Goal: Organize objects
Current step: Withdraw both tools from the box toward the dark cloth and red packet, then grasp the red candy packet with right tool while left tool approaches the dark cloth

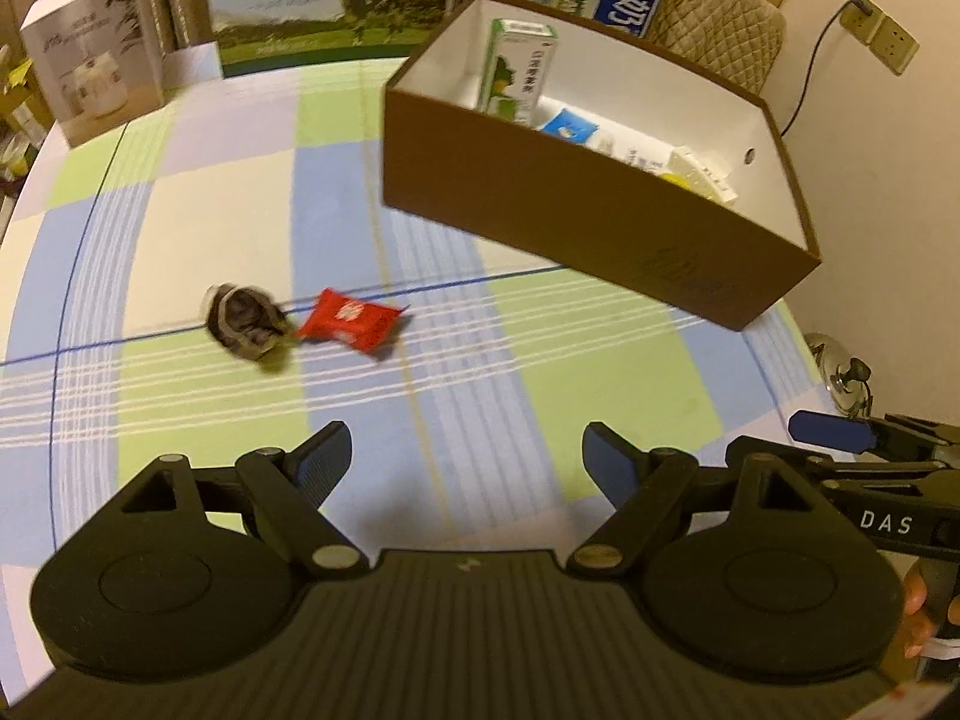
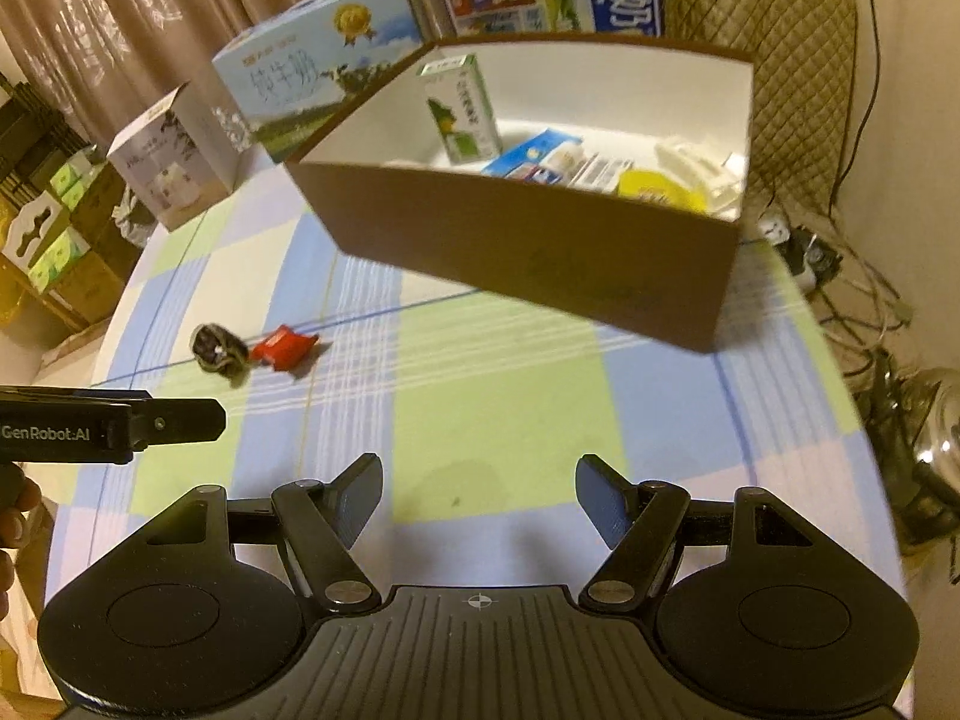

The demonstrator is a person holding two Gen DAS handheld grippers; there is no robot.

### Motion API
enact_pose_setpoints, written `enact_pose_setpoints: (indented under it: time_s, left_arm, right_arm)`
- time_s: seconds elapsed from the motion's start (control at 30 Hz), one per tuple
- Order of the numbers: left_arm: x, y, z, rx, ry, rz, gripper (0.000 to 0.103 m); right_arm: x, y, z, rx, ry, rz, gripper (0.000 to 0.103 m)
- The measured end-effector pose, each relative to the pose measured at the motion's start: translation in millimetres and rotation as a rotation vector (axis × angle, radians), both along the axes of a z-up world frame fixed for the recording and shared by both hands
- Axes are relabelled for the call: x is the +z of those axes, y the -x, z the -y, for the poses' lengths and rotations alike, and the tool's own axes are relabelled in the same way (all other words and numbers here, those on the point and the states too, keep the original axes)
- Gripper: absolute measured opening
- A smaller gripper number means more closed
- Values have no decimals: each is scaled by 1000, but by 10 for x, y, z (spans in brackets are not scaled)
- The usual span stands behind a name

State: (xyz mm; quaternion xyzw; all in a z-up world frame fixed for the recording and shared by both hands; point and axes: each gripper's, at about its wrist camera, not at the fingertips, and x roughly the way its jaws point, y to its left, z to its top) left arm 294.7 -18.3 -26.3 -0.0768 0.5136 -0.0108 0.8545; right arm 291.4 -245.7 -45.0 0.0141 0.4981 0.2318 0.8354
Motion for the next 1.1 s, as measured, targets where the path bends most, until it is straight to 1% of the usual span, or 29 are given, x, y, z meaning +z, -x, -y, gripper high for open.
enact_pose_setpoints:
  time_s: [0.17, 0.5, 0.87, 1.03, 1.1]
  left_arm:
    - [-94, 101, -253, 29, -13, -16, 81]
    - [-231, 163, -705, 105, -23, -32, 81]
    - [-346, 59, -987, 154, -40, -31, 81]
    - [-423, -41, -1096, 167, -46, -35, 81]
    - [-459, -97, -1135, 171, -45, -36, 81]
  right_arm:
    - [-87, 35, -224, 20, 4, -15, 69]
    - [-242, 34, -705, 104, 7, -3, 69]
    - [-380, -94, -1126, 175, 11, 25, 69]
    - [-467, -201, -1316, 208, 14, 28, 69]
    - [-498, -250, -1391, 226, 9, 42, 69]
